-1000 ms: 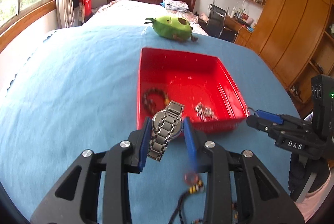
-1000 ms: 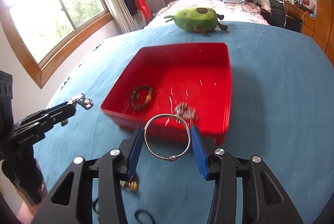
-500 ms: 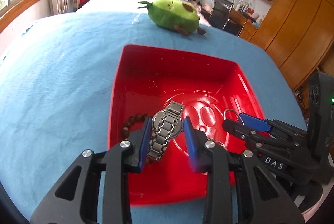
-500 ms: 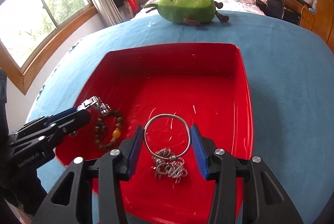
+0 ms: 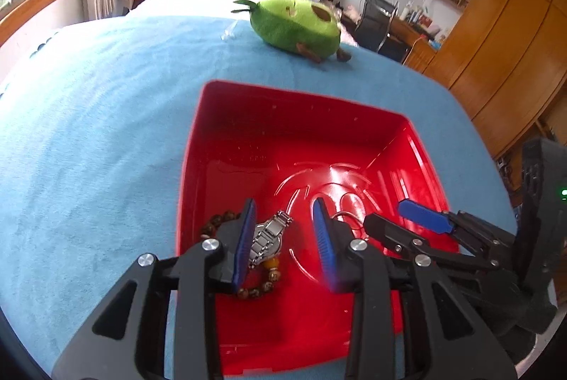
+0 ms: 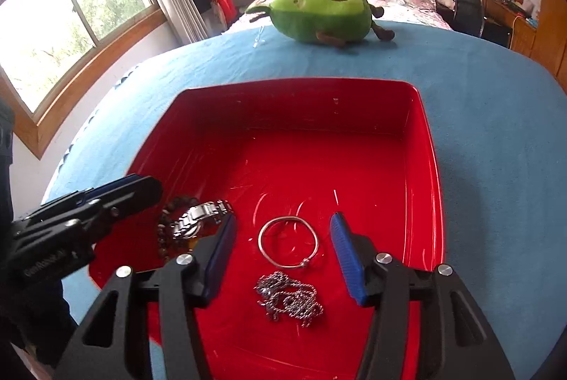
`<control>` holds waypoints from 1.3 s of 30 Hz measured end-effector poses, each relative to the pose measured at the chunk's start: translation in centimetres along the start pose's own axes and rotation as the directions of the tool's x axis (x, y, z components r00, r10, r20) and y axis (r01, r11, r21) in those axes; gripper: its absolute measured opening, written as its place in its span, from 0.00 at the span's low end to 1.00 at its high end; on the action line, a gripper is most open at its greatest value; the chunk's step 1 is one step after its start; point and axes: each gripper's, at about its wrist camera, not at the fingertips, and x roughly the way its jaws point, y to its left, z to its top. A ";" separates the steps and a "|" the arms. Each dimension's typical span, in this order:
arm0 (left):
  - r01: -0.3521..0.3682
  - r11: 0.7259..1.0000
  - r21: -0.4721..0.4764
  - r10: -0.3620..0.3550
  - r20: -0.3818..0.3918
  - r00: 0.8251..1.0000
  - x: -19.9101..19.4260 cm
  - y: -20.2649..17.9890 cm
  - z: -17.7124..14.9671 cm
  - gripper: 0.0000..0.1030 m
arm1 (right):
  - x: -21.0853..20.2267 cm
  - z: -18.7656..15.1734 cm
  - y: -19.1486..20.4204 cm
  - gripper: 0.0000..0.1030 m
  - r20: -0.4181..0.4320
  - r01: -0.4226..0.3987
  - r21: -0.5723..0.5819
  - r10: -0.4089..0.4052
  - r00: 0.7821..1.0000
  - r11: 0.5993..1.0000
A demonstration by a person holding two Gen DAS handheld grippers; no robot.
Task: Organize jewelry
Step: 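Open both tools to drop the bangle and watch into the tin, then lower the left tool onto the gold pendant and close it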
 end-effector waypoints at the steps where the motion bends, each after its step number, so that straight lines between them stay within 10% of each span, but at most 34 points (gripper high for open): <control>1: 0.003 1.000 -0.002 -0.003 0.007 1.000 -0.7 -0.1 0.0 0.32 | -0.6 0.0 0.2 0.54 0.010 -0.002 -0.004 0.002 1.000 1.000; 10: -0.034 0.998 0.049 0.032 0.038 0.999 -6.3 -0.5 -3.3 0.63 | -5.9 -2.1 1.4 0.54 0.040 -0.074 -0.027 0.075 0.996 0.997; 39: -0.160 0.987 0.017 0.161 -0.151 0.975 -14.0 3.7 -24.7 0.62 | -13.8 -22.4 0.5 0.54 -0.093 -0.152 -0.006 0.151 0.984 0.988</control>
